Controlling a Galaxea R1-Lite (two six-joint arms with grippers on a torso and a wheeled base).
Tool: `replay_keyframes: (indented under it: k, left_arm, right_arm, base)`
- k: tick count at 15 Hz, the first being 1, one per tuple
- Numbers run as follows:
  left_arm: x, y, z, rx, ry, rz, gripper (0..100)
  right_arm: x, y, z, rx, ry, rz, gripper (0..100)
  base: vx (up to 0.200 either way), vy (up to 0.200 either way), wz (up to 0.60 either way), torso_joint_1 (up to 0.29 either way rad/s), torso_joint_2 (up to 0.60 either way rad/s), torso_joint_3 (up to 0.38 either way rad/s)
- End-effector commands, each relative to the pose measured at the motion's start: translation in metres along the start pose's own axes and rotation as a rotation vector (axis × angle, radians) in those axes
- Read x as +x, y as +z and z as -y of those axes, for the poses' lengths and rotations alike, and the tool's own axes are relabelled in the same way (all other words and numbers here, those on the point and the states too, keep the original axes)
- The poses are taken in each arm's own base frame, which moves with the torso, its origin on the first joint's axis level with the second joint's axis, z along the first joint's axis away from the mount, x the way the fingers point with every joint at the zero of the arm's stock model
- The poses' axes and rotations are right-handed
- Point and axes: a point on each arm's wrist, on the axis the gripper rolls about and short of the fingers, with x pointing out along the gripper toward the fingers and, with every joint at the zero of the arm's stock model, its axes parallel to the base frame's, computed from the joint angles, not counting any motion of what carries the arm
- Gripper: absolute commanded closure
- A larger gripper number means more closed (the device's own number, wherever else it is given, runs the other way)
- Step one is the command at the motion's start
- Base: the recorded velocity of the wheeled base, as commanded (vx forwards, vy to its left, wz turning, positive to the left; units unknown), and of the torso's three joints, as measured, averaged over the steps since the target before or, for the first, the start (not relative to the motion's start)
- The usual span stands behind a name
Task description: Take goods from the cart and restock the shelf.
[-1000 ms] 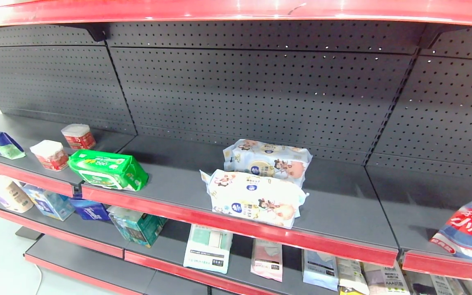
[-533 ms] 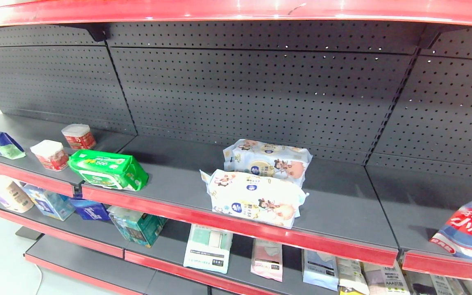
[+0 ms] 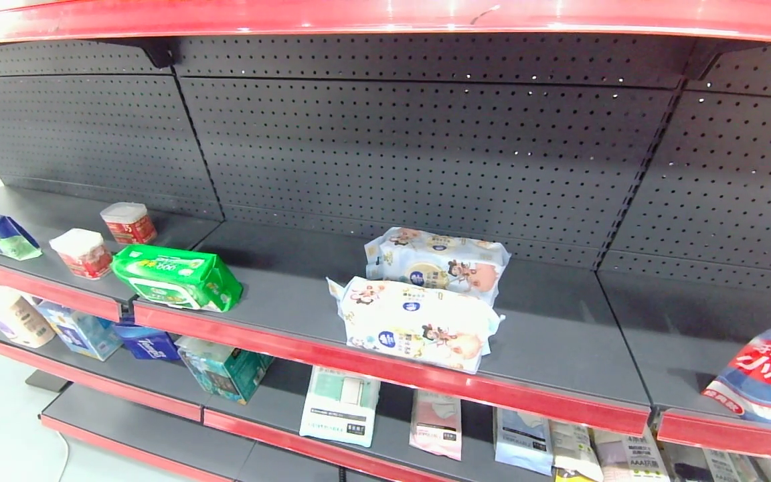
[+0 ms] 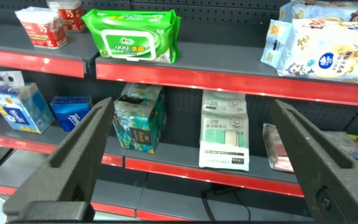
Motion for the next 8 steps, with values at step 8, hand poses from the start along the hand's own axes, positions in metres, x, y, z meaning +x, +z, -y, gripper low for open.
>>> replay_keyframes:
  k: [8]
  left_arm:
    - [0.0, 0.0, 0.0, 0.0, 0.0, 0.001, 0]
  right_arm:
    - [-0.0069, -0.0025, 0.0025, 0.035, 0.038, 0.098, 0]
  base:
    - [0.0, 0.0, 0.0, 0.0, 0.0, 0.0]
